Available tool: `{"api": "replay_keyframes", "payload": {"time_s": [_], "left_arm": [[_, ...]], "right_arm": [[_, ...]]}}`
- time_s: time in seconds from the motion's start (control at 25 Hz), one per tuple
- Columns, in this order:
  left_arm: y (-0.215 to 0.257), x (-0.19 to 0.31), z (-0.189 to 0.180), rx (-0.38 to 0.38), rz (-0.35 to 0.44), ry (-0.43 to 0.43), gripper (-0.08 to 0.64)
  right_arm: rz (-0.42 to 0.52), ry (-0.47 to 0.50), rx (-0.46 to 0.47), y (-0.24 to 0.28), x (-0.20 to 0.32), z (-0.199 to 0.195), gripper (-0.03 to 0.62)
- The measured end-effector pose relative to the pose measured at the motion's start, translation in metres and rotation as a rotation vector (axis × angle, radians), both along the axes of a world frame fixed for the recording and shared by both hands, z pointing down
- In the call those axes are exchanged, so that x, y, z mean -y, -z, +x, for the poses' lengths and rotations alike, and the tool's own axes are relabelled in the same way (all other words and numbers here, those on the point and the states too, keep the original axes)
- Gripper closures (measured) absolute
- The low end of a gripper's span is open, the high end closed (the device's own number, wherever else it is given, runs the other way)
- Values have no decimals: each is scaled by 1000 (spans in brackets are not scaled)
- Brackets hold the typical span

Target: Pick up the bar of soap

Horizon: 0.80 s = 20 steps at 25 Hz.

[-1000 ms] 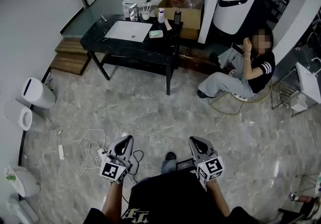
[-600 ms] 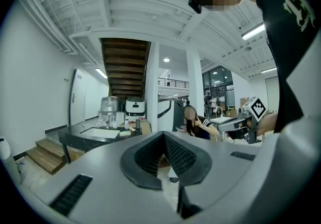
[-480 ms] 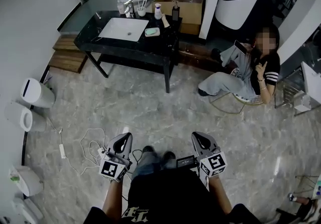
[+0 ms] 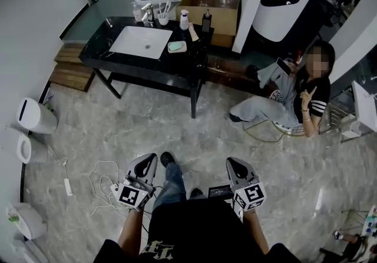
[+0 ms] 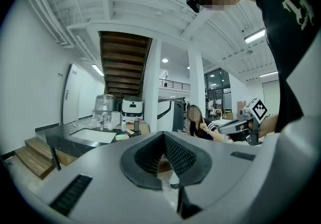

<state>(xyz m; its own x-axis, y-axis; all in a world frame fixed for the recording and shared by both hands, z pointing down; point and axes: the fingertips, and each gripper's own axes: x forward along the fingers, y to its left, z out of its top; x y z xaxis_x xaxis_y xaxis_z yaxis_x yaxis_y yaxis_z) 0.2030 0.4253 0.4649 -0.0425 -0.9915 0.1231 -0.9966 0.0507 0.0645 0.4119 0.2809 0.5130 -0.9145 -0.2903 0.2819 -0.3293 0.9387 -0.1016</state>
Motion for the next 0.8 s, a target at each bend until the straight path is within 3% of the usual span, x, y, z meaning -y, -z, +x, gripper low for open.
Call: {"api": "replay_keyframes", "payload": {"time_s": [0.52, 0.8], "left_arm": [[4, 82, -197, -49, 24, -47, 551], [3, 94, -269, -57, 49, -64, 551]], "right_arm": [[40, -25, -67, 15, 73, -186, 583], [39, -52, -116, 9, 79, -241, 583]]}}
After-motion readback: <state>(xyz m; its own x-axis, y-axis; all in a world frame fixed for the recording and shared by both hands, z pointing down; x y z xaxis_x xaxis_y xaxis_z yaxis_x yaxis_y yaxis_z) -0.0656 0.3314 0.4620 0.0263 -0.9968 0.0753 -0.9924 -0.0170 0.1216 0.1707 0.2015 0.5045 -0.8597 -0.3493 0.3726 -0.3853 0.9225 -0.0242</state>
